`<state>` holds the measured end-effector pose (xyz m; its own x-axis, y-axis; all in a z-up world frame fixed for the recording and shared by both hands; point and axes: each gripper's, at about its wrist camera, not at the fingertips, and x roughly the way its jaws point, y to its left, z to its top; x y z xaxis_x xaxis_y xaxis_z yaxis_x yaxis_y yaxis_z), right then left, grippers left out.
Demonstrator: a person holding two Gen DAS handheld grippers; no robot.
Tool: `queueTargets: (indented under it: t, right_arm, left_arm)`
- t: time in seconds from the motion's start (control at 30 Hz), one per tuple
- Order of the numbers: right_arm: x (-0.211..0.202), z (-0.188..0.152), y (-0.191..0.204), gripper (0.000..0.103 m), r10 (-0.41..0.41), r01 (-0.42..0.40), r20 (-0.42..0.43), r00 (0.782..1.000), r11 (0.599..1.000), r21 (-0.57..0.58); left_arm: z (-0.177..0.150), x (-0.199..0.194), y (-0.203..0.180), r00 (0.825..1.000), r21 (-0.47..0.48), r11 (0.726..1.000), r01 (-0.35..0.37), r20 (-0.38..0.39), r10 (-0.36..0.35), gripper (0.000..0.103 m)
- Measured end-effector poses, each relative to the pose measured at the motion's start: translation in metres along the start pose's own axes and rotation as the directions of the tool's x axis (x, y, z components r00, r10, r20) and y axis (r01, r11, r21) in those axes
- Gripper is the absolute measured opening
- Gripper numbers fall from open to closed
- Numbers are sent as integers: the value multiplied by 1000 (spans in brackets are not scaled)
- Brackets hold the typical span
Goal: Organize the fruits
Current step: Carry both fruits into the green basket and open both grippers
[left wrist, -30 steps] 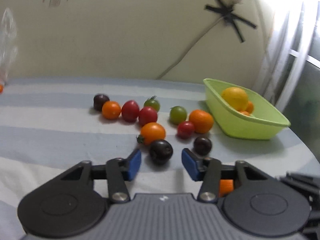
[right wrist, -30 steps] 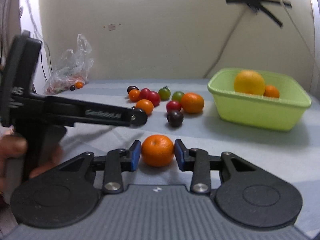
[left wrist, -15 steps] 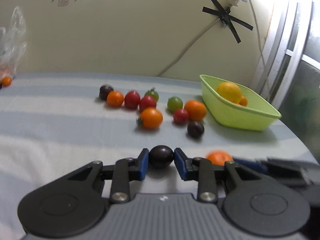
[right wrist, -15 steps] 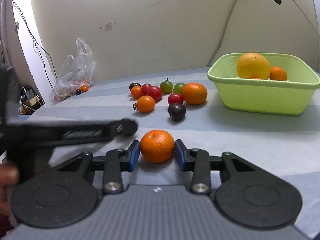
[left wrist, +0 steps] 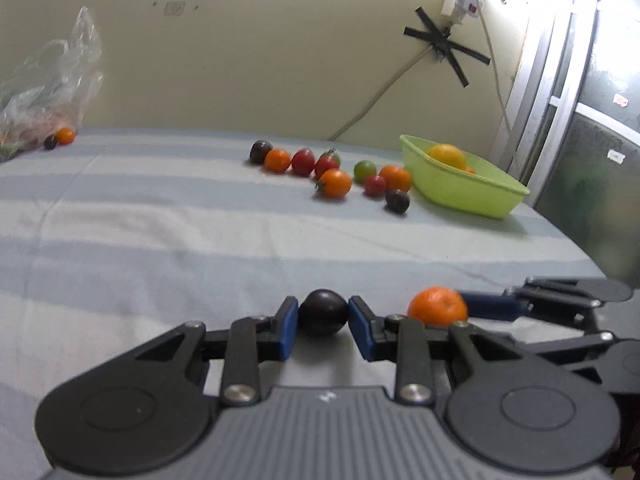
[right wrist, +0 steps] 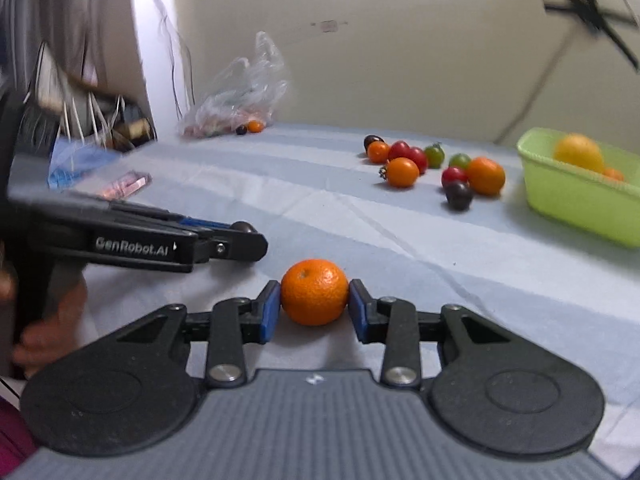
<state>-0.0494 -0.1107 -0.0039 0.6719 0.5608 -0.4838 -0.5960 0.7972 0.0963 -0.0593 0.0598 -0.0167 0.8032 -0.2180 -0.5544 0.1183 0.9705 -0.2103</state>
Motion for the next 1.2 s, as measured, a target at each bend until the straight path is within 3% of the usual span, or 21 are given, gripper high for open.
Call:
queueTargets:
  t: [0.2, 0.43, 0.5, 0.63, 0.9, 1.03, 1.2]
  right_arm:
    - [8, -3, 6, 40, -53, 52, -8, 999, 997, -61]
    - [0, 0, -10, 38, -50, 49, 32, 998, 998, 42]
    - [-6, 4, -19, 38, -91, 87, 68, 994, 995, 49]
    - [-18, 19, -52, 39, -221, 218, 143, 965, 975, 39]
    - [-14, 45, -147, 39, -474, 461, 182, 862, 881, 108]
    - [-12, 38, -177, 39, -513, 480, 153, 845, 852, 207]
    - [-13, 34, -183, 42, -528, 493, 138, 838, 841, 222]
  left_arm:
    - [0, 0, -3, 1000, 11, 1000, -1, 2, 1, 28]
    - [12, 7, -11, 998, -14, 998, 66, -22, -67, 28]
    - [23, 14, -17, 996, -14, 996, 90, -28, -90, 28]
    - [58, 39, -37, 989, 0, 990, 143, -25, -143, 28]
    - [142, 118, -112, 962, 88, 958, 272, -28, -271, 28]
    - [155, 163, -139, 960, 108, 954, 278, -65, -272, 29]
    - [150, 195, -146, 964, 96, 962, 257, -100, -248, 31]
